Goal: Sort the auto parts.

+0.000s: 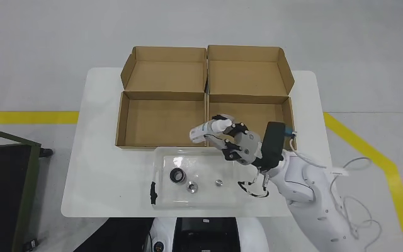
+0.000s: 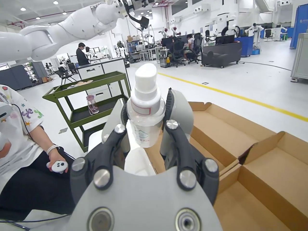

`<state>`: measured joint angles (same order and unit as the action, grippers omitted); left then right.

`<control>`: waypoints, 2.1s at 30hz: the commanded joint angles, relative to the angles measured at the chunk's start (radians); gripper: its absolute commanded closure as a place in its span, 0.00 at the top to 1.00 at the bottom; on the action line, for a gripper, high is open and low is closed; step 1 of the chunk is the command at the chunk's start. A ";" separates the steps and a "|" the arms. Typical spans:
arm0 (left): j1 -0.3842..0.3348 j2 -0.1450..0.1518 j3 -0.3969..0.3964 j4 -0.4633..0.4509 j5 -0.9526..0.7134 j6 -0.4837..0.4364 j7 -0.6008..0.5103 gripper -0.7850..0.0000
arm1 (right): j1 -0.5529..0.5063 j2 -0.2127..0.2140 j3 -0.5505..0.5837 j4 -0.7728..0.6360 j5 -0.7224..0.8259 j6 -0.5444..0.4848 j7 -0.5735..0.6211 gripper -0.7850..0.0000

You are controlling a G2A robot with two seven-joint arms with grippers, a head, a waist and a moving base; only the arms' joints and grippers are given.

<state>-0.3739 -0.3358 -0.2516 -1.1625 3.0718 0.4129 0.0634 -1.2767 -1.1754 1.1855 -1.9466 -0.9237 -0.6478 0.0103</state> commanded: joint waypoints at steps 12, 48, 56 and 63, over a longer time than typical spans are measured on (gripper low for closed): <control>0.000 0.000 0.000 0.000 0.000 0.000 0.000 1.00 | 0.015 0.001 0.012 0.121 -0.138 0.108 0.058 0.00; 0.000 0.000 0.000 0.000 0.000 0.000 0.000 1.00 | 0.208 -0.042 -0.118 0.373 -0.332 0.313 0.207 0.00; 0.000 0.000 0.000 0.000 0.000 0.000 0.000 1.00 | 0.221 -0.048 -0.130 0.397 -0.333 0.319 0.235 0.04; 0.000 0.000 0.000 0.000 0.000 0.000 0.000 1.00 | 0.224 -0.053 -0.142 0.407 -0.331 0.314 0.266 0.24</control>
<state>-0.3739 -0.3358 -0.2516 -1.1625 3.0718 0.4129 0.0634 -1.0520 -1.2279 1.0443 -1.5401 -1.2544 -0.3335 0.2719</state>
